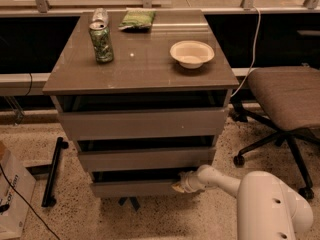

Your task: Open bottom drawer

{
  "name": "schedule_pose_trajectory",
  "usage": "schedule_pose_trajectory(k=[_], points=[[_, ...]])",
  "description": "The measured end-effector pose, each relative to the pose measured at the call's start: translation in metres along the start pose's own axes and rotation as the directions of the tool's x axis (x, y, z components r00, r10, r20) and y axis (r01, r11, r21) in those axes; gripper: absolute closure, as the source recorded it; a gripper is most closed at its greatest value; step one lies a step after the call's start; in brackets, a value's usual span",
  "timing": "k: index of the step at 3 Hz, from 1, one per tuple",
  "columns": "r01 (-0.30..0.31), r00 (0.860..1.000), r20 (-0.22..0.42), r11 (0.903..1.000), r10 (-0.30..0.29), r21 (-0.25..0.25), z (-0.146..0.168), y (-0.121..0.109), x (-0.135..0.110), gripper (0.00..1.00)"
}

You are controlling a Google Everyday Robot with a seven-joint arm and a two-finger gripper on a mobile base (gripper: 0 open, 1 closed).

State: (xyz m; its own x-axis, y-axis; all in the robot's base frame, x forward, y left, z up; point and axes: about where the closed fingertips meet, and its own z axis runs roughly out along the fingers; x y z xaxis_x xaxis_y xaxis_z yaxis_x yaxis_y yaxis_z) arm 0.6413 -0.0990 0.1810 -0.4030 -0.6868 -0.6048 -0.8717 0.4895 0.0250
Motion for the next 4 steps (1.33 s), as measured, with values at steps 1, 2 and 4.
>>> schedule_pose_trajectory(k=[1,2,4], points=[[0.0,1.0,0.0,1.0,0.0,0.0,0.0,0.0,0.0,0.44],[0.0,1.0,0.0,1.0,0.0,0.0,0.0,0.0,0.0,0.2],[0.011,0.999,-0.032,0.9998,-0.012,-0.019,0.001,0.0074,0.0036,0.0]])
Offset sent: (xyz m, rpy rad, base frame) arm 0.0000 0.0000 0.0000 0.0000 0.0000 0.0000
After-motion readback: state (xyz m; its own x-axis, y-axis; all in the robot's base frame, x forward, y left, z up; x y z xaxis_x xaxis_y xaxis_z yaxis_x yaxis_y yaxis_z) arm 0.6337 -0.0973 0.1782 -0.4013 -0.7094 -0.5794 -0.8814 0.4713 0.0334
